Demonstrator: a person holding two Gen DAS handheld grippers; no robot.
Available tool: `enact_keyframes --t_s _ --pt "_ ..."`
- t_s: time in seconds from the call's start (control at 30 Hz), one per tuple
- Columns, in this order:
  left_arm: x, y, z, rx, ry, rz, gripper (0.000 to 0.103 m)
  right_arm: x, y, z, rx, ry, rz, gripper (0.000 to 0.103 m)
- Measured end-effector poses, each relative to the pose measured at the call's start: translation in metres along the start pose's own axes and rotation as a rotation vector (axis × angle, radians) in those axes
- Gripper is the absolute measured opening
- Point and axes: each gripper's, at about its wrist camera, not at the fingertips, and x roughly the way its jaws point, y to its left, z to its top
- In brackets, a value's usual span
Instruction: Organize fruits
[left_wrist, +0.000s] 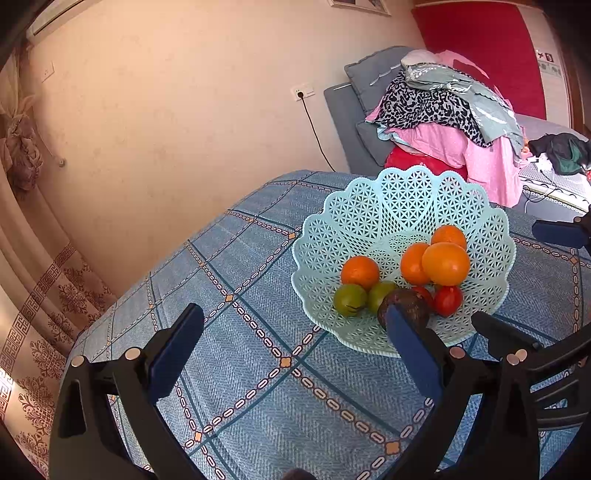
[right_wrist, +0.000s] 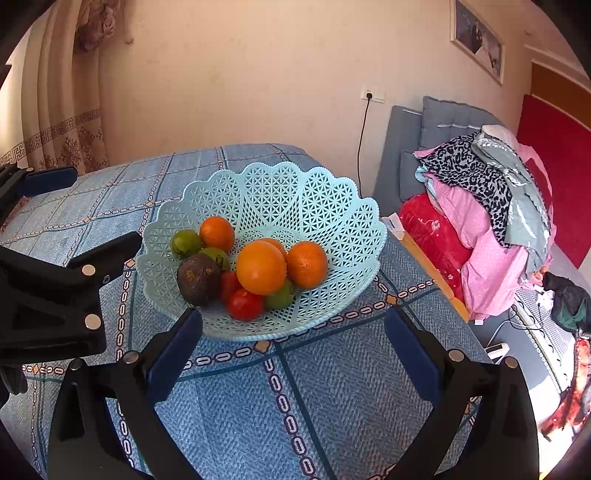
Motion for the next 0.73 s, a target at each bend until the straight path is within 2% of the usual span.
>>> enact_keyframes --t_s 0.73 --pt "0.0026 -0.0007 -0.0017 0.006 0.001 0.0 0.1 0.0023 -0.0015 0.0014 0.031 0.017 -0.009 0.098"
